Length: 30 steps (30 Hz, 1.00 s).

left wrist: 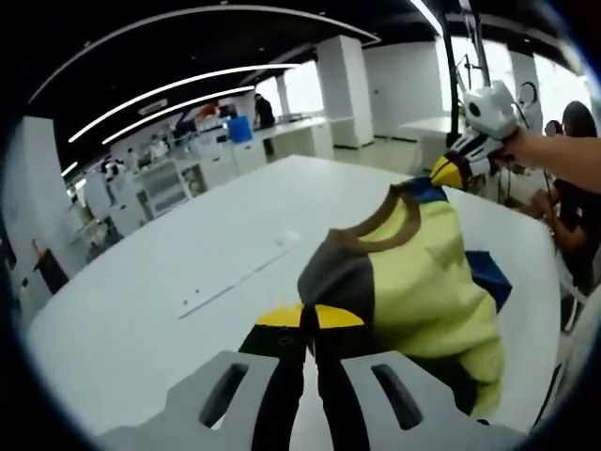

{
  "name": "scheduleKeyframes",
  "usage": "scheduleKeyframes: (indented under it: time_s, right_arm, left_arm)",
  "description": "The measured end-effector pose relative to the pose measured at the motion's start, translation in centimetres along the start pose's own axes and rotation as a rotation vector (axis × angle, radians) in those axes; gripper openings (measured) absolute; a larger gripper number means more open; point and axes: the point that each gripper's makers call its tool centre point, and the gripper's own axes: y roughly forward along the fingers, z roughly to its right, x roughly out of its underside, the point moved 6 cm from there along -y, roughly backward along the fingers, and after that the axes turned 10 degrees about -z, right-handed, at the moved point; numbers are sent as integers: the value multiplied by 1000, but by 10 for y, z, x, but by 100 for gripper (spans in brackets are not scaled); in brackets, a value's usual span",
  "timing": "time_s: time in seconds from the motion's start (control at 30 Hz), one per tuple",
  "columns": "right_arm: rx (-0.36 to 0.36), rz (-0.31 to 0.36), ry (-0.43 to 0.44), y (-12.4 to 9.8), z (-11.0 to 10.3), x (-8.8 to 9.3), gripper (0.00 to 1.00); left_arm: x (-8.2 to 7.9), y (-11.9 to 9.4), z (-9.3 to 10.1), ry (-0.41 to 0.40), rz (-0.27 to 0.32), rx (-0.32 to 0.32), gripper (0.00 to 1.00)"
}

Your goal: Fold the garment on the visible template until the final outline fits inside the template.

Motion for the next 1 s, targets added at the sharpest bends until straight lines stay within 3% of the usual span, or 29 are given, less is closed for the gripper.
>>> scheduleKeyframes:
  time_s: [0.53,1.0]
  right_arm:
    - [-32,-97,-40,64,16,5,0]
    - [-59,-167,28,99,22,19,0]
  left_arm:
    - [32,45,-24,-74,-108,-28,0]
    - [50,71,-26,-80,-211,-32,0]
